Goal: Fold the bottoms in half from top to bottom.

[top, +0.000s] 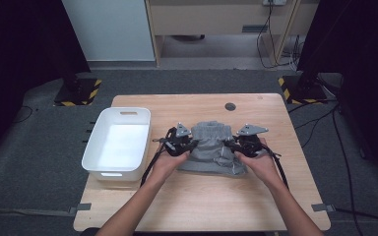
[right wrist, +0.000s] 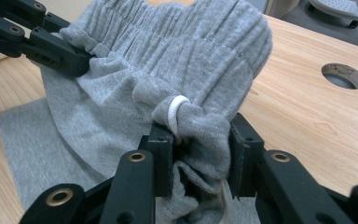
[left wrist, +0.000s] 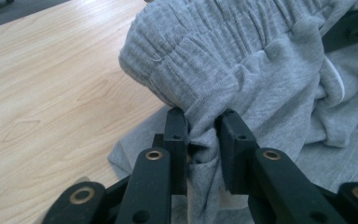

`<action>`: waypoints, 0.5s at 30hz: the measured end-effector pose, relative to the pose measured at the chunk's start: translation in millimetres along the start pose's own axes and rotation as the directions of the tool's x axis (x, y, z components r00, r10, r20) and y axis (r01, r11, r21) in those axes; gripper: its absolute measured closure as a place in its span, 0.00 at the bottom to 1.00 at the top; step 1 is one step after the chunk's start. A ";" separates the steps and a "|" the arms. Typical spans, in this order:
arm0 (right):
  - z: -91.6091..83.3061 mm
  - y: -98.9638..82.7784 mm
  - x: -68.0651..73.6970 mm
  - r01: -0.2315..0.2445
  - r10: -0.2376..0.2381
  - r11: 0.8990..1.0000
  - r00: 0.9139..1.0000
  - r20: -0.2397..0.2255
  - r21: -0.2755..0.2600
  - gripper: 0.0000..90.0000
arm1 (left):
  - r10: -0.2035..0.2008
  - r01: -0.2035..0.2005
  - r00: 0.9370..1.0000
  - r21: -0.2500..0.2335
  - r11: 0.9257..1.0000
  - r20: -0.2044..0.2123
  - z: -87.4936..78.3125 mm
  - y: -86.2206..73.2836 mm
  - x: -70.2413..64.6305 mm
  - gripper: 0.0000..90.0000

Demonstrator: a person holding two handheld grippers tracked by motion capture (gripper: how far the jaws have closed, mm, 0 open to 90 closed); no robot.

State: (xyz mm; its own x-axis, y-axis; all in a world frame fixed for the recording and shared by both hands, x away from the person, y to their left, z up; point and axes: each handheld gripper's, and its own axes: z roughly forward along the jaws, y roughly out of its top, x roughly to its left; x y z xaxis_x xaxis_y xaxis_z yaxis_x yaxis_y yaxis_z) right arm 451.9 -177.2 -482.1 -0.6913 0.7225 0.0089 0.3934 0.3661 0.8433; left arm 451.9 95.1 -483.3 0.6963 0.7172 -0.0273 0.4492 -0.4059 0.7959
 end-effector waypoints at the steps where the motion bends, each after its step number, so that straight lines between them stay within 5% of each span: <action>1: -0.2 -0.2 0.8 0.001 -0.001 1.000 1.000 -0.002 -0.001 0.74 | 0.000 0.000 1.000 0.000 1.000 0.001 -0.3 -1.0 -0.2 0.82; 15: -6.5 -10.8 10.4 0.012 -0.012 1.000 1.000 -0.019 -0.015 0.72 | -0.006 0.006 1.000 0.002 1.000 0.016 -3.1 -15.3 -3.1 0.79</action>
State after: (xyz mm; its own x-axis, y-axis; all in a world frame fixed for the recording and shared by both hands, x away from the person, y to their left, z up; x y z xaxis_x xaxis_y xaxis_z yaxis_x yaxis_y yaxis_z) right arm 436.5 -177.4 -487.6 -0.7071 0.7070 0.0086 0.3762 0.3659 0.8512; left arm 441.1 100.9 -493.6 0.7027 0.7102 -0.0420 0.4546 -0.4029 0.7943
